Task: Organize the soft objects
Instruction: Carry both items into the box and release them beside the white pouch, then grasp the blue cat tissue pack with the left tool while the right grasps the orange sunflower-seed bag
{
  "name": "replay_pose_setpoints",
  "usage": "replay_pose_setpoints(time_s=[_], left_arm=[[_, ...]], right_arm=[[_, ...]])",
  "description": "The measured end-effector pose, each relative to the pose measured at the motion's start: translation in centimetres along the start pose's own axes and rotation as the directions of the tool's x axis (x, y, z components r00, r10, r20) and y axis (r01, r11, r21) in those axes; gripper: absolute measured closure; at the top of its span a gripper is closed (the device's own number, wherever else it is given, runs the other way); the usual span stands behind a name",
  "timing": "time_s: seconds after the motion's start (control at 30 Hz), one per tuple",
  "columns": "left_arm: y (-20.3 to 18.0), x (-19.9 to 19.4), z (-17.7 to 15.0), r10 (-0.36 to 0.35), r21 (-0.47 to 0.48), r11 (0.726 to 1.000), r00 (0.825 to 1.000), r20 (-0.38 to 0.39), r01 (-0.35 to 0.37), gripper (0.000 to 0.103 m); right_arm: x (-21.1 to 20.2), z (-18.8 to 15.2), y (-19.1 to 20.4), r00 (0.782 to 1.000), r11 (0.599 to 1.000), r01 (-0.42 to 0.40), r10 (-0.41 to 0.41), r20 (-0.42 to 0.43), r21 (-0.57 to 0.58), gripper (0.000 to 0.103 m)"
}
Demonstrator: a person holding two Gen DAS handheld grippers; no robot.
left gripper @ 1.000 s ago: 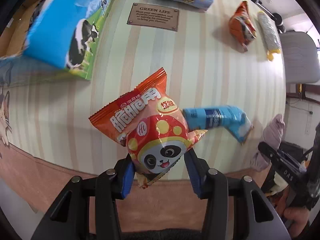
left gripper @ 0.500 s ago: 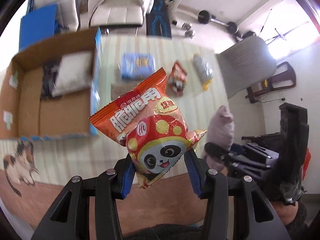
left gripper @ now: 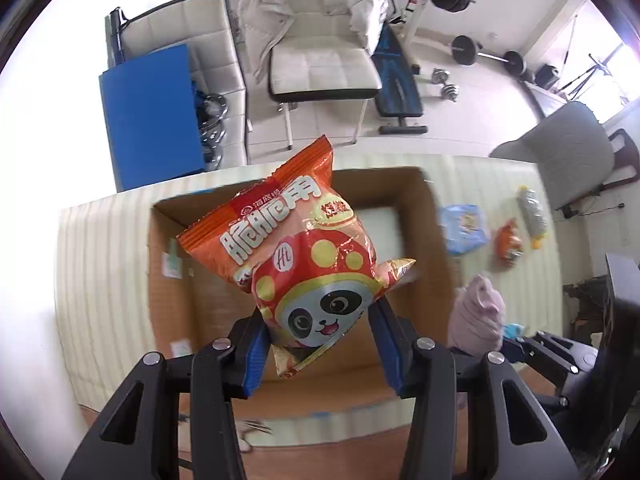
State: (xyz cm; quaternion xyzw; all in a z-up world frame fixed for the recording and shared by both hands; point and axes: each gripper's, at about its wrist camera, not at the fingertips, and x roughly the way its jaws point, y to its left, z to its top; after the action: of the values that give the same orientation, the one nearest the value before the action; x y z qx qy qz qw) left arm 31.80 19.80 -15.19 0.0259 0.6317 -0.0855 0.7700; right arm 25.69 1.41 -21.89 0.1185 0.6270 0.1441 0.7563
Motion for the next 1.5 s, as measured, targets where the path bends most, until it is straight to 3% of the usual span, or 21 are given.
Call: replay_pose_setpoints(time_s=[0.23, 0.47, 0.63, 0.73, 0.77, 0.83, 0.93, 0.97, 1.13, 1.37, 1.5], left_arm=[[6.5, 7.1, 2.9, 0.013, -0.027, 1.0, 0.994, -0.108, -0.016, 0.059], [6.4, 12.9, 4.4, -0.018, -0.016, 1.0, 0.975, -0.22, 0.015, 0.058], [6.8, 14.7, 4.7, -0.053, -0.049, 0.998, 0.959, -0.278, 0.04, 0.055], [7.6, 15.0, 4.7, -0.114, -0.113, 0.99, 0.941, -0.318, 0.082, 0.051], [7.8, 14.8, 4.6, -0.121, -0.126, 0.988, 0.941, -0.316, 0.085, 0.045], [8.1, 14.0, 4.6, -0.114, -0.128, 0.989, 0.947, -0.3, 0.079, 0.034], [8.5, 12.3, 4.2, -0.097, -0.127, 0.99, 0.961, -0.261, 0.065, 0.013], [8.7, 11.9, 4.1, -0.101, -0.135, 0.988, 0.963, -0.251, 0.069, 0.012], [8.9, 8.4, 3.1, -0.13, -0.165, 0.981, 0.977, -0.17, 0.102, 0.007], [7.0, 2.7, 0.4, -0.108, -0.137, 0.985, 0.994, -0.018, 0.104, 0.006], [4.0, -1.5, -1.2, -0.052, -0.077, 0.995, 0.992, 0.111, 0.061, 0.006]], right_arm=[[7.3, 0.9, 2.1, 0.988, 0.993, 0.114, -0.109, -0.11, 0.041, 0.065], [11.1, 0.4, 1.0, 0.964, 0.976, 0.207, -0.192, -0.182, 0.068, 0.065], [12.6, 0.5, 0.8, 0.949, 0.965, 0.251, -0.231, -0.215, 0.071, 0.064], [12.9, 0.7, 0.5, 0.943, 0.959, 0.272, -0.247, -0.224, 0.085, 0.055], [12.8, 0.8, 0.5, 0.944, 0.958, 0.271, -0.245, -0.223, 0.092, 0.04], [12.3, 1.0, 0.7, 0.955, 0.964, 0.241, -0.216, -0.203, 0.109, 0.021], [11.4, 1.3, 1.2, 0.96, 0.965, 0.234, -0.21, -0.187, 0.118, 0.008], [11.0, 1.4, 1.4, 0.963, 0.966, 0.228, -0.205, -0.172, 0.121, 0.002], [8.8, 1.7, 2.0, 0.968, 0.962, 0.242, -0.232, -0.09, 0.125, 0.0], [5.2, 1.6, 2.3, 0.97, 0.964, 0.243, -0.245, 0.002, 0.11, 0.0], [0.8, 0.6, 1.6, 0.962, 0.972, 0.196, -0.217, 0.166, 0.133, 0.0]])
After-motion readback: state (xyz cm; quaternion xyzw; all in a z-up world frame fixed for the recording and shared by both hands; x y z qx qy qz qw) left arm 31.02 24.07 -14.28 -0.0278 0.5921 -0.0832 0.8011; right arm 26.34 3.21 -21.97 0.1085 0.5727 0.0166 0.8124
